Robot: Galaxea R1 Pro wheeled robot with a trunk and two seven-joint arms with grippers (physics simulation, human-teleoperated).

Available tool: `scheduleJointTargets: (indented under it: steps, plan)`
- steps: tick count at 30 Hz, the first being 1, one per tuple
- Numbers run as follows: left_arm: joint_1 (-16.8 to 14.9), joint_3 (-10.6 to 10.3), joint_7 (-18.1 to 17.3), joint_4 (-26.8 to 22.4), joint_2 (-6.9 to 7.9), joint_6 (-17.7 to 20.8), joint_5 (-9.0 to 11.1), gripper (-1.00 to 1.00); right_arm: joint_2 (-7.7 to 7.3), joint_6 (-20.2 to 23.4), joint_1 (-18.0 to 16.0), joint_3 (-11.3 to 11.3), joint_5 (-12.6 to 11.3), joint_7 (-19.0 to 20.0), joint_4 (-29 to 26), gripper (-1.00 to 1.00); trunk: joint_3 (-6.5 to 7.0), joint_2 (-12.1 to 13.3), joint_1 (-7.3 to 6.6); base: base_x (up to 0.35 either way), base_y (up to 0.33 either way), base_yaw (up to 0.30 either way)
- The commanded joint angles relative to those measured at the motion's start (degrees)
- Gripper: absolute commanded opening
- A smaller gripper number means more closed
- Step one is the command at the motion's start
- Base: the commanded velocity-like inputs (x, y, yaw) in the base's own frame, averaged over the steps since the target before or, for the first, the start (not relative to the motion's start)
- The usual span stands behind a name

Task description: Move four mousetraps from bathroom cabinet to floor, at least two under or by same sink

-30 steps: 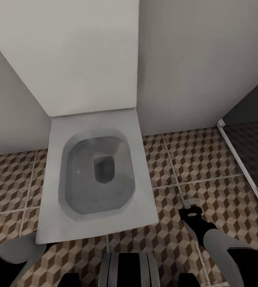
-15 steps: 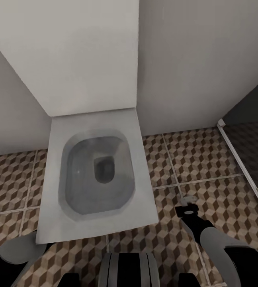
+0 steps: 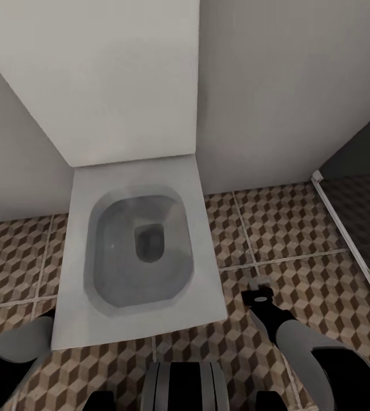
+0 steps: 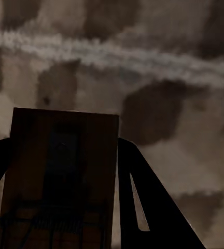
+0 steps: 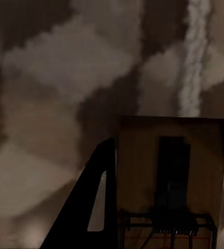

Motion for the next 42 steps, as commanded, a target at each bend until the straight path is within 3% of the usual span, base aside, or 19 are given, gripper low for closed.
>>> scheduleJointTargets:
  steps: [1,16,32,42]
  plan:
    - [-0.2,-0.5,0.0,0.0,0.05,0.3,0.3,-1.0,0.09,0.2,-0.1,0.1,0.3,-0.1,0.0,-1.0,-0.03,0.0,-0.01,0.0,0.0,0.0]
    - [-5.0,-0.5,-0.3,0.0,-0.27,0.5,0.3,-1.0,0.02,0.3,-1.0,0.1,0.3,-0.1,-0.1,-1.0,-0.03,0.0,-0.01,0.0,0.0,0.0]
    - [-5.7,-0.5,-0.3,0.0,0.14,-0.5,0.3,-1.0,0.18,0.0,-3.1,0.1,0.3,-0.1,-0.8,-1.0,-0.03,0.0,-0.01,0.0,0.0,0.002]
    - [-5.7,-0.7,-0.2,-0.1,-0.05,-0.5,0.3,-1.0,0.22,0.1,-3.1,0.2,0.3,-0.1,-1.1,-1.0,-0.38,0.0,-0.01,0.0,0.0,0.21]
